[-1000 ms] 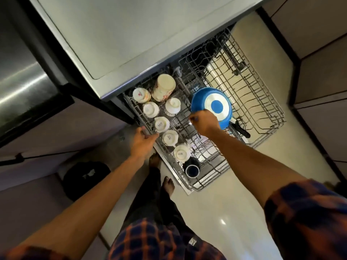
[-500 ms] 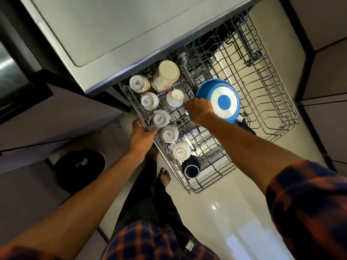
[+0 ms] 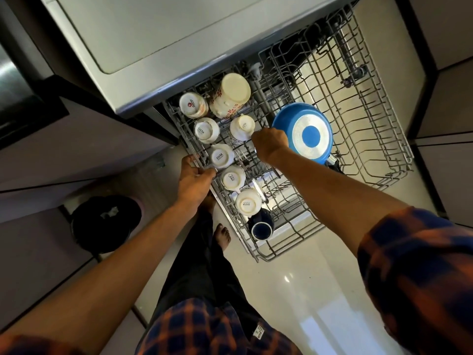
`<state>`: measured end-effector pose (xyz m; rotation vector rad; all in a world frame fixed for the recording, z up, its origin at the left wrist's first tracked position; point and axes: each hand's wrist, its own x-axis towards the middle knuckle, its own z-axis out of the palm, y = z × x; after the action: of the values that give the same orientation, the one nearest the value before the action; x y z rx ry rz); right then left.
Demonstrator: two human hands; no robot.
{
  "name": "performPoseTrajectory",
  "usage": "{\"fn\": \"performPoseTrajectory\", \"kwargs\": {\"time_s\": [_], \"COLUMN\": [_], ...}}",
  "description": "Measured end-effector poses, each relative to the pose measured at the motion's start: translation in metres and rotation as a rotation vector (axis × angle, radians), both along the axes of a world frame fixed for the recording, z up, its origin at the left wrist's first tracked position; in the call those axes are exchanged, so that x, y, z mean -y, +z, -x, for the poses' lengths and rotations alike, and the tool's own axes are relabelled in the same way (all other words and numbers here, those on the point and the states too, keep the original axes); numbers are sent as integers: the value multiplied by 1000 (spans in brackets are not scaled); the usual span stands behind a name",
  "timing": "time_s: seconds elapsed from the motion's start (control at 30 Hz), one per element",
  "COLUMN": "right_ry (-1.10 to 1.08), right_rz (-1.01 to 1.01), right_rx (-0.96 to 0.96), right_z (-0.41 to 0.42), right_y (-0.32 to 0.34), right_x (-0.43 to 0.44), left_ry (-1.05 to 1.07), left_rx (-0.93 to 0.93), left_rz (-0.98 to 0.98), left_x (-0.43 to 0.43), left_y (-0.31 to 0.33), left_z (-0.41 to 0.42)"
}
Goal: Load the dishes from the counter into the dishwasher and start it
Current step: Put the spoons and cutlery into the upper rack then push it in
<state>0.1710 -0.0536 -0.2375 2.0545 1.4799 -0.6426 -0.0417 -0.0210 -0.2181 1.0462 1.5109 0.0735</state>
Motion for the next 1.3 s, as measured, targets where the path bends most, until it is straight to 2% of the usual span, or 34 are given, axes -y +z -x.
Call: {"fn": "performPoseTrajectory", "kwargs": {"time_s": [0.57, 0.77, 1.0, 1.17, 1.3], "right_ry": [-100, -212, -240, -231, -374], "right_rz": [-12, -50, -64, -127, -231], "right_rx": [-63, -146, -208, -236, -378], "right_z": [0, -4, -5, -11, -20], "right_y": [-11, -11, -6, 7, 28], "right_x": [-1, -3, 2, 6, 19], "left_ry": [18, 19, 14, 7, -9], "left_rx": [55, 60, 65, 64, 50], "left_rz": [2, 1, -10, -8, -21], "left_x": [-1, -1, 0, 2, 1], "left_y": [-15, -17, -19, -14, -7], "left_z": [4, 4, 4, 3, 6]}}
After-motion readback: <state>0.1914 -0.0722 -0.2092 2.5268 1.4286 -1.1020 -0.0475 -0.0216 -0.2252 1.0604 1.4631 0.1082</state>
